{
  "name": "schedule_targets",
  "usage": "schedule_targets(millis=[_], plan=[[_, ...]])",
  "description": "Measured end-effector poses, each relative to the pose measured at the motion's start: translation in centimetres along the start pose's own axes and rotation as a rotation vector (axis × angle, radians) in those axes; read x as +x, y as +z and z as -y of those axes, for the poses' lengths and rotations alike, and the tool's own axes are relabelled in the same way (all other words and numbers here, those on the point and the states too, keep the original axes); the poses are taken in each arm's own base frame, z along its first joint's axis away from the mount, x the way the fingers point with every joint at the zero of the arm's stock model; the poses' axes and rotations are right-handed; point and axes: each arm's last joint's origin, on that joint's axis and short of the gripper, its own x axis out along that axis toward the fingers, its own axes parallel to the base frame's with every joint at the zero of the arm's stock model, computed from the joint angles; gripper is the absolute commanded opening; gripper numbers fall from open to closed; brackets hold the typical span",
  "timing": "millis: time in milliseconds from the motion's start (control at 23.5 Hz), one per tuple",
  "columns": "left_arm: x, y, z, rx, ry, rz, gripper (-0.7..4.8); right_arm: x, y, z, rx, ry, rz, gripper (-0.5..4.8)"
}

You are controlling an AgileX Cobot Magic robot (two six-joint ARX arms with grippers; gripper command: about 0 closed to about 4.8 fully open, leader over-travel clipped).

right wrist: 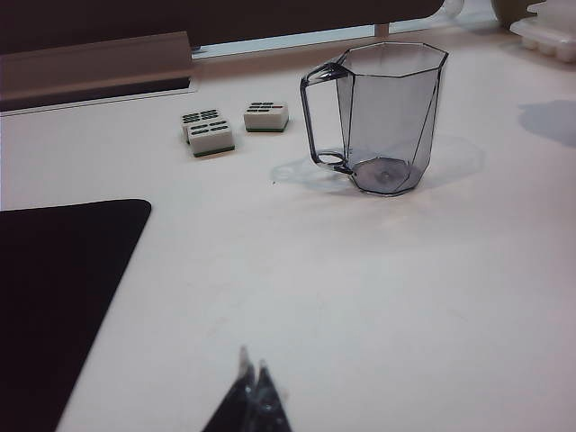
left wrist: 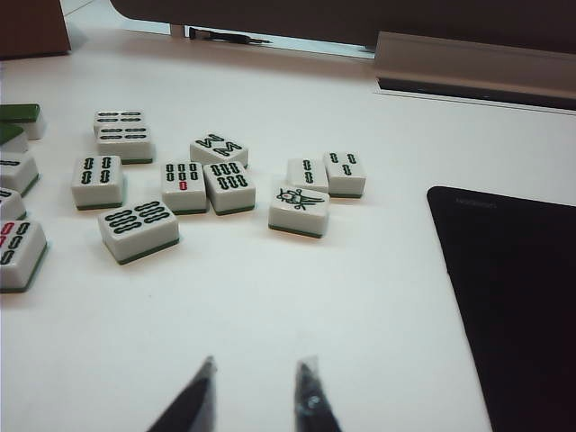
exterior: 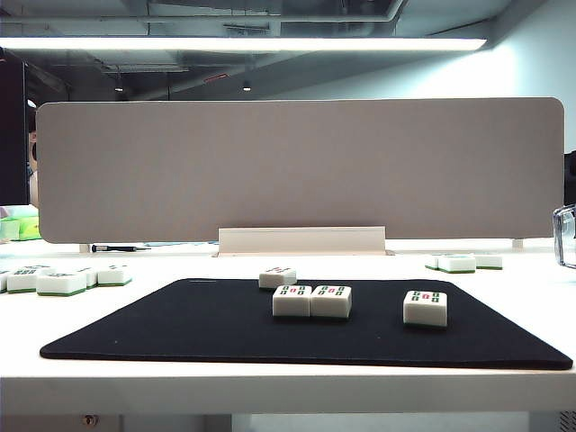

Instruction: Arrange four mahjong tiles into a neat stack, creating two layers of paired tiles.

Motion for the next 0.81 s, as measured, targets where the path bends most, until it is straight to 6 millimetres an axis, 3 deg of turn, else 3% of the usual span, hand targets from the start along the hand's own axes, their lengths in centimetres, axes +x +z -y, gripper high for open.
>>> schedule_targets(millis=[595,808], plan=[[0.0,0.0,0.0,0.0,0.0,0.0,1.1,0.0,0.1,0.0,0.0,0.001,0.006,-0.01],[0.0,0.0,0.0,0.0,0.0,0.0,1.11,-0.3,1.0,-0.1,0.003,0.005,0.037,-0.01]])
